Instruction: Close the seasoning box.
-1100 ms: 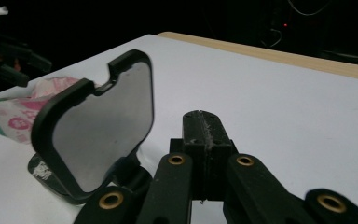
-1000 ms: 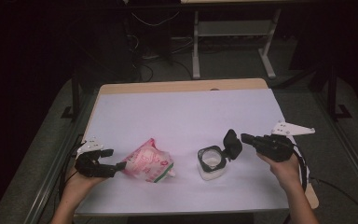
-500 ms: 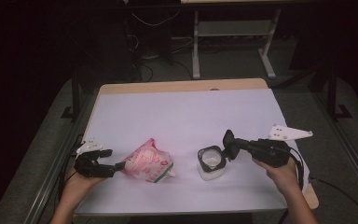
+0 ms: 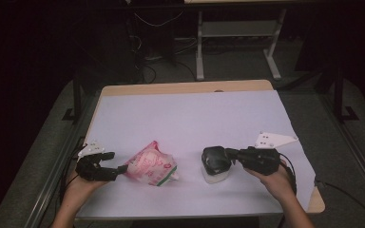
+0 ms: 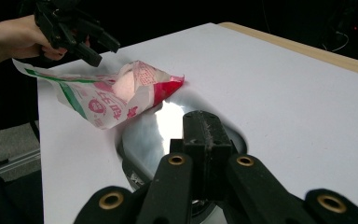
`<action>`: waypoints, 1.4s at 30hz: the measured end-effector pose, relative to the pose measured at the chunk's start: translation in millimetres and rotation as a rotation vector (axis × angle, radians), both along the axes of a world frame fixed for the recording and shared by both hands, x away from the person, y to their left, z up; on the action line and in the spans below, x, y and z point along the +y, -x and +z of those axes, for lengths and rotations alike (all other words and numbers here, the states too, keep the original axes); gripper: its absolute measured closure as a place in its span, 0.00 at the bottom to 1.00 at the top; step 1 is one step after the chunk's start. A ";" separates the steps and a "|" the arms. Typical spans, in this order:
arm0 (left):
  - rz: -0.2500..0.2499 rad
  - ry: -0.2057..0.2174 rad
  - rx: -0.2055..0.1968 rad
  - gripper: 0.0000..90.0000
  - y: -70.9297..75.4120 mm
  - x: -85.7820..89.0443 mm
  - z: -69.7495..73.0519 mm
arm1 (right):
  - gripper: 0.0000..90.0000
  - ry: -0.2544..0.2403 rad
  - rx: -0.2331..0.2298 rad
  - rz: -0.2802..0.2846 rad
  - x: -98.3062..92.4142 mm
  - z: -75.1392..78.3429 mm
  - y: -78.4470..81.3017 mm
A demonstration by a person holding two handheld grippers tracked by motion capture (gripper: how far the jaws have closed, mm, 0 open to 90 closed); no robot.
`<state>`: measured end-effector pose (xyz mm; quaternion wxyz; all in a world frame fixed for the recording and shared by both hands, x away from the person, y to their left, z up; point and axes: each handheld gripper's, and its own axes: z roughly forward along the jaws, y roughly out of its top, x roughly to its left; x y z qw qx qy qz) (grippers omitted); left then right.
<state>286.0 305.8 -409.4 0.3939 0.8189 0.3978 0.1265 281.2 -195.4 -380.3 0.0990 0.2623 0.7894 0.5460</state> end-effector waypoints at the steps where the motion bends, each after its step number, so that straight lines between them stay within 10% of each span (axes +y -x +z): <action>1: 0.003 0.004 0.000 0.23 -0.1 -0.2 -0.2 | 1.00 -0.006 0.005 0.000 -0.2 -0.7 -0.3; 10: 0.001 -0.011 0.005 0.23 -1.0 -0.5 0.4 | 1.00 -0.005 0.013 -0.081 -15.8 -5.1 -3.8; 22: -0.015 0.007 -0.001 0.23 -0.3 0.3 -0.3 | 0.53 0.011 0.033 -0.275 -49.3 -16.0 -17.2; 42: -0.016 0.012 0.001 0.23 -1.7 1.2 -5.3 | 0.25 0.104 0.070 -0.418 -76.9 -54.5 -33.4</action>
